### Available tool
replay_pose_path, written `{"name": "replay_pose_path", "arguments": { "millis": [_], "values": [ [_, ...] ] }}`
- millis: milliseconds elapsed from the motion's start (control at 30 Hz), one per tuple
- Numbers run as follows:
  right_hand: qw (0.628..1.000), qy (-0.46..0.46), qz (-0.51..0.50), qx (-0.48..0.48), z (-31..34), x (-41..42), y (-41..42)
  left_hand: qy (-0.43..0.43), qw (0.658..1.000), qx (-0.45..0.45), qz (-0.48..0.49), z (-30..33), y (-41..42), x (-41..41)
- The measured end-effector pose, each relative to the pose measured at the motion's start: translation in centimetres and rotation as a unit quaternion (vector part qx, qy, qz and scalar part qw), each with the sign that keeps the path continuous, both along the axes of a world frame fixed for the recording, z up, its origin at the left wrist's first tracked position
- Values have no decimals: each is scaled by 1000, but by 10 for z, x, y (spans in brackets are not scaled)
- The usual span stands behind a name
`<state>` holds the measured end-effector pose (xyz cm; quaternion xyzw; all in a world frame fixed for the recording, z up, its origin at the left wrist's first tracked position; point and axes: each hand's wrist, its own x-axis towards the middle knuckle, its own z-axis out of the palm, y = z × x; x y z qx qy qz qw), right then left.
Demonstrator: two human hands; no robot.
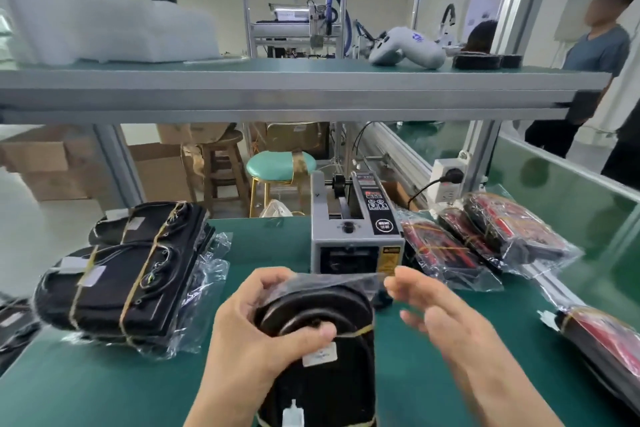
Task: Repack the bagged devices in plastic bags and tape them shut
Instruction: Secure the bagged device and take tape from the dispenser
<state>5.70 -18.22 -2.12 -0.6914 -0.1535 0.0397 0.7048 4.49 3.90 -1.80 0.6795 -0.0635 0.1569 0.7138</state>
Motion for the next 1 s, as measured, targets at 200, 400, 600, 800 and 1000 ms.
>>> {"name": "replay_pose_path", "arguments": {
  "millis": [200,400,600,800,1000],
  "values": [
    [984,-141,23,-109,31,-2,35,-47,990,111,68,-14,-4,-23],
    [985,-102,8,-139,36,14,58,-101,985,135,43,-22,-11,-40],
    [983,-36,10,-180,19,27,67,-174,964,200,18,-19,-2,-40],
    [996,-18,2,-87,11,18,52,-141,968,208,24,-18,6,-39],
    [968,-98,161,-165,0,-5,25,-152,962,210,82,-21,4,-39]
  ]
}}
